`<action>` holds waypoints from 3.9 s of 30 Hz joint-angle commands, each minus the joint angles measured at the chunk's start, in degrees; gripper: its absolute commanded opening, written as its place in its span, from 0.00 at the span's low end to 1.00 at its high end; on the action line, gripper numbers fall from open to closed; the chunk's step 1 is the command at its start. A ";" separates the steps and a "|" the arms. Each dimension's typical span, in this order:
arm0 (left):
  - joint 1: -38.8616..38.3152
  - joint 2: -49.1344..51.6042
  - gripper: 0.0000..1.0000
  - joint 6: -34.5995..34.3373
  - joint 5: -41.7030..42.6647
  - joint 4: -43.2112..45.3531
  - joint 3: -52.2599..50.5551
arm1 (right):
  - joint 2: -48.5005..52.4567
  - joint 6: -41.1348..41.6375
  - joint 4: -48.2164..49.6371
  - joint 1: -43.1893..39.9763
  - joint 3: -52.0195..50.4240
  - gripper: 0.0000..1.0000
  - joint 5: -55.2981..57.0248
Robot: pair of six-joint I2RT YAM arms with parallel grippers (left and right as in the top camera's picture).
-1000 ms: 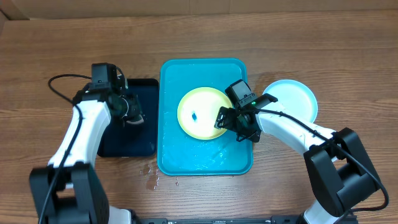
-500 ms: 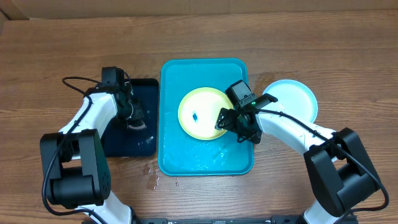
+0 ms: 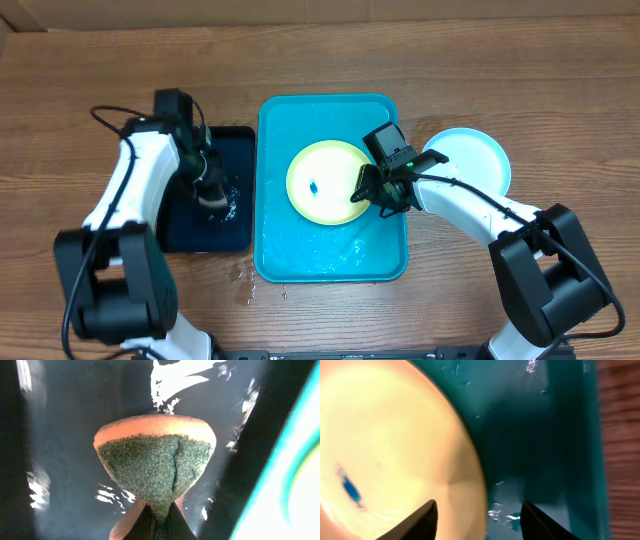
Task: Clean dirty plates on tray and stack at the side
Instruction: 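Dip the sponge into the black tray water with the left gripper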
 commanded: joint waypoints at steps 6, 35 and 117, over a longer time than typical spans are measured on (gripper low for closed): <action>0.15 -12.11 0.04 1.05 -0.15 -6.36 2.54 | 0.33 -0.61 3.13 -0.07 -0.70 0.31 5.05; 0.70 2.56 0.22 1.03 -0.26 10.05 -10.34 | 0.33 -0.66 7.65 4.52 -1.90 0.08 4.48; 0.72 2.43 0.04 -1.31 -0.79 12.33 -12.41 | 0.33 -0.22 6.84 4.52 -1.92 0.24 4.61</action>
